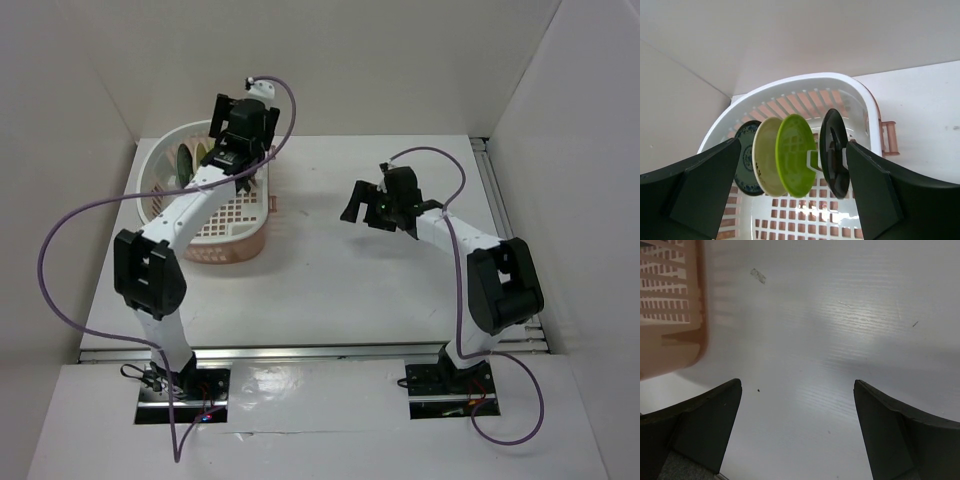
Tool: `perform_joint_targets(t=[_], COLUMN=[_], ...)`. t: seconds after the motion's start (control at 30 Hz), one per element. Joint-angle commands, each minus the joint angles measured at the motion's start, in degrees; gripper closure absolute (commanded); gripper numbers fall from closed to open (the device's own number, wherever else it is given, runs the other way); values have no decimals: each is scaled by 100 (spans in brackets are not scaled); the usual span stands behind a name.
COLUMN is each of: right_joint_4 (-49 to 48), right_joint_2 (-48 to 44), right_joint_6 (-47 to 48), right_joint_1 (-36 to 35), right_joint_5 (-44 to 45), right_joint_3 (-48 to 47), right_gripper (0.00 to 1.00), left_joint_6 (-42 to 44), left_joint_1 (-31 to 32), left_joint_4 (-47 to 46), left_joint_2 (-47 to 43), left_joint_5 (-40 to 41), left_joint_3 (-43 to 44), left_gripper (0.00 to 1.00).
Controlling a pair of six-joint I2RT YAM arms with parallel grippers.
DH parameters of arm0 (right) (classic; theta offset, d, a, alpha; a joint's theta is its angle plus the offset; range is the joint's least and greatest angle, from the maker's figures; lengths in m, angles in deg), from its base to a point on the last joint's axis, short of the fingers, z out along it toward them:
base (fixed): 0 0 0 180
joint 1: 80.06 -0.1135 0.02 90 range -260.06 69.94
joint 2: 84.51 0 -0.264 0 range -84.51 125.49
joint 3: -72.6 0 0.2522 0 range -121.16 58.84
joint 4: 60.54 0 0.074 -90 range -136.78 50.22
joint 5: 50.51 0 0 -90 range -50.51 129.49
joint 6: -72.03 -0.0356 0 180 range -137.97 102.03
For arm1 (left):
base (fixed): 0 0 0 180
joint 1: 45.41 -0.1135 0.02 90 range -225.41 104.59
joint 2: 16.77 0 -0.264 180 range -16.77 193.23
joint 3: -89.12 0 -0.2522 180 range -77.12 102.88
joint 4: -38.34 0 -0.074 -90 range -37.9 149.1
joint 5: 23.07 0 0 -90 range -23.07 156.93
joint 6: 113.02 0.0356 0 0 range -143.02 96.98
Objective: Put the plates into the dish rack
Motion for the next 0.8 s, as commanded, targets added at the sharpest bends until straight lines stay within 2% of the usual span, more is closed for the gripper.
perform_joint_targets(t=[0.0,0.07,0.2,0.27,0.3,0.37,0.4,0.53,0.7,0.77], right_joint_4=[50,426,1428,2156,2361,2765,3115,3479,3733,3874], right_joint_2=[-48,-214,-373,-373,-434,-505,-566,-1277,-2733,-3149], right_joint_6=[295,515,866,1164,1279,1438,1525,1640,1141,982], right_joint_1=[-9,-9,-140,-297,-369,-483,-579,-1036,-1739,-1942], right_joint_5=[302,592,1137,1566,1691,2033,2087,2534,3491,3774], right_joint_3=[-613,-930,-2333,-2837,-3170,-3427,-3506,-3219,-2568,-2216], right_gripper=[0,0,0,0,0,0,0,0,0,0], left_joint_6=[-412,-1007,-2362,-2758,-2856,-3005,-3224,-3717,-3832,-3832], left_joint_1=[181,313,577,760,849,1077,1139,1210,1210,1210], left_joint_4=[318,810,1978,2156,2156,2217,2557,3393,3711,3800], left_joint_2=[-869,-1429,-2317,-2775,-3030,-3681,-3848,-4674,-6210,-6616], left_joint_5=[-169,-547,-960,-1136,-1067,-944,-943,-1013,-1014,-1014], left_joint_3=[176,107,106,-244,-698,-1044,-1132,-1676,-3002,-3268], left_gripper=[0,0,0,0,0,0,0,0,0,0])
